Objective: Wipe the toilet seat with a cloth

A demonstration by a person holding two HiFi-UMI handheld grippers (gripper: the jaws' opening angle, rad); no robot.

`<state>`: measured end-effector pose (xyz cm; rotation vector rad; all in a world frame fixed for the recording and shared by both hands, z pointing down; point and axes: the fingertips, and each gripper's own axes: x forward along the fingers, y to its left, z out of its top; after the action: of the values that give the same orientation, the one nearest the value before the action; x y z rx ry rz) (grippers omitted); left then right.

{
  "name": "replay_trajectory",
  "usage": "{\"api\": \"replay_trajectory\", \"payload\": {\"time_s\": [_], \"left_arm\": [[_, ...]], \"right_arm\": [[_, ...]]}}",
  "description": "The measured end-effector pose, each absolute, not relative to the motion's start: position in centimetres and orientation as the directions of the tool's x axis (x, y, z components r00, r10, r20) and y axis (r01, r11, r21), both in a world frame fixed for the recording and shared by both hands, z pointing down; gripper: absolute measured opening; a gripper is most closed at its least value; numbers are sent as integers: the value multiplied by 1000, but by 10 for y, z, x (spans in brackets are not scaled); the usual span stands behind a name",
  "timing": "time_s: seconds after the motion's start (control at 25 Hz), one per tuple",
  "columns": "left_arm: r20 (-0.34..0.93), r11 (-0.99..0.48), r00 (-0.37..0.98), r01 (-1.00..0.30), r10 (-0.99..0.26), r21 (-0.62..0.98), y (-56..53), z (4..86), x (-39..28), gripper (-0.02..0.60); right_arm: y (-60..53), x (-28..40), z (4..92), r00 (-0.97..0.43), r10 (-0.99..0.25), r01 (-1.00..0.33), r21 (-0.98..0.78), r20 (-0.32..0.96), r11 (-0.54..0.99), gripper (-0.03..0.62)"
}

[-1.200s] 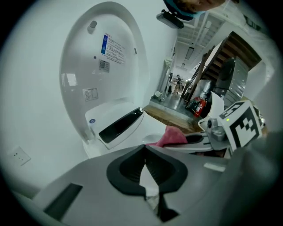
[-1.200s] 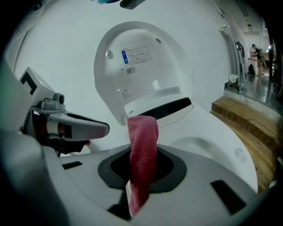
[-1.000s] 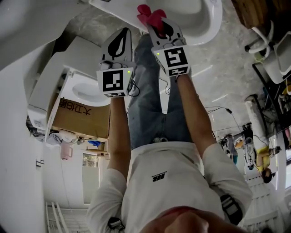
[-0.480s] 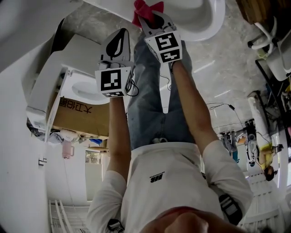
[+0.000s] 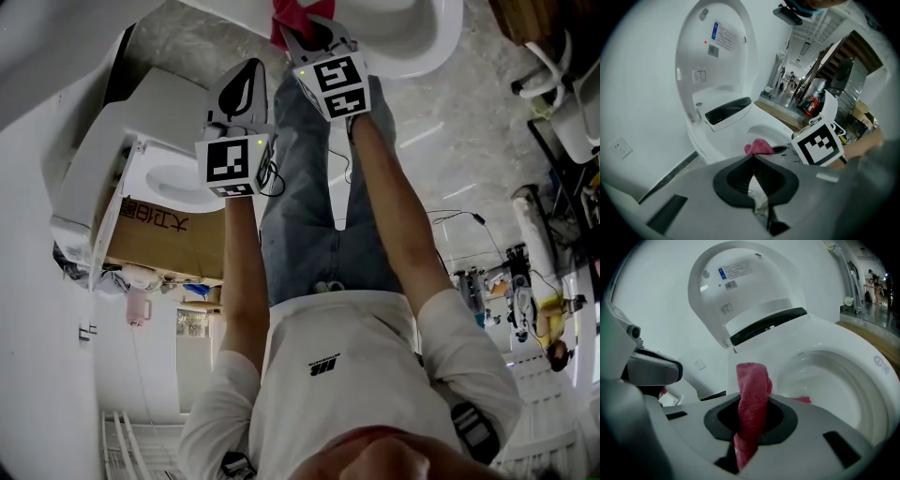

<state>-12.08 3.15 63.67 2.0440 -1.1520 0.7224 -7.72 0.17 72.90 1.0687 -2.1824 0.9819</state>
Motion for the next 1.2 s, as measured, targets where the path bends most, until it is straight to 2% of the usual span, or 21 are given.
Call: {"api": "replay_trajectory", "payload": {"time_s": [0.68,1.2], "left_arm": [[736,-526,536,-801,-415,286,47,635,-75,11],[740,-652,605,-692,-292,308,55,637,-14,11]], "right_arm": [[52,-34,729,-550,-417,-820,-374,723,432,48],[83,18,732,-513,-428,-853,-385,744,352,48]]}}
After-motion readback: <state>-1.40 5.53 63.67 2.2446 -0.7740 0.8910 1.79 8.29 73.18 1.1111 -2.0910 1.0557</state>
